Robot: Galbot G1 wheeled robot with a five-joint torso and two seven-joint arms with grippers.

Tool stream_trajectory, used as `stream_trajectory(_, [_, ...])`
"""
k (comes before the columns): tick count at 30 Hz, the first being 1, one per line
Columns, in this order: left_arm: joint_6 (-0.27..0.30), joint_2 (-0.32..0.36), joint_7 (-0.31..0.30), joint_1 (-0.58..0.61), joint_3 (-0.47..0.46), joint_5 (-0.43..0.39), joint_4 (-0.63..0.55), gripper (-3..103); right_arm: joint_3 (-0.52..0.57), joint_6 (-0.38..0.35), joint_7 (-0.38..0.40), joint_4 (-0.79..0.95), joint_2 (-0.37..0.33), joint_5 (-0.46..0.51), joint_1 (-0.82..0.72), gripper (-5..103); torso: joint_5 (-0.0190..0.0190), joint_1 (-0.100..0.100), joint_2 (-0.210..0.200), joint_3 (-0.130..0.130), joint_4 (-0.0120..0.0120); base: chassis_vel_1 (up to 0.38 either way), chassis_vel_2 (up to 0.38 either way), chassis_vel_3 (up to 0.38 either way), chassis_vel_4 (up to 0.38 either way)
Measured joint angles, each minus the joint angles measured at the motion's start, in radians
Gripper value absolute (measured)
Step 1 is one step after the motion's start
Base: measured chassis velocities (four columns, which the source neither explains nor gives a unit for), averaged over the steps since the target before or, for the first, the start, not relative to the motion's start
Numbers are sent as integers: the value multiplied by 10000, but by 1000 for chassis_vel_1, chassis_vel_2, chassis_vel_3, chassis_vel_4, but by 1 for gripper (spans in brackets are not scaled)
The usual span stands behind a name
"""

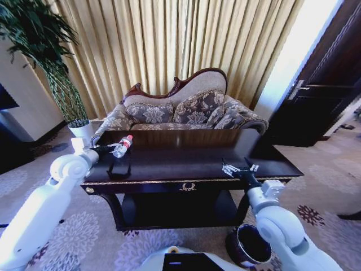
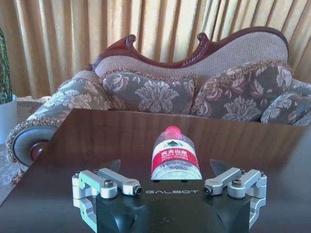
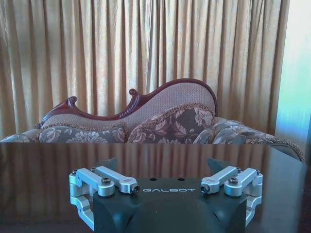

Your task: Move to the front of the table and place the trash on the table into the trash bin.

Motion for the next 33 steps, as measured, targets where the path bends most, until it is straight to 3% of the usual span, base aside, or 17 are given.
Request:
stream_trajectory(16, [0,-220,202,-376,715,221,412,100,73,6,1,220,28,150,-118,100,0,1,0,0,-1,0,0,0,0])
stream_trajectory(33, [3,-314,61,-187,641,48,276,100,58,8,5,186,108,190,-135,100,1,0,0,0,-1,0,0,0,0])
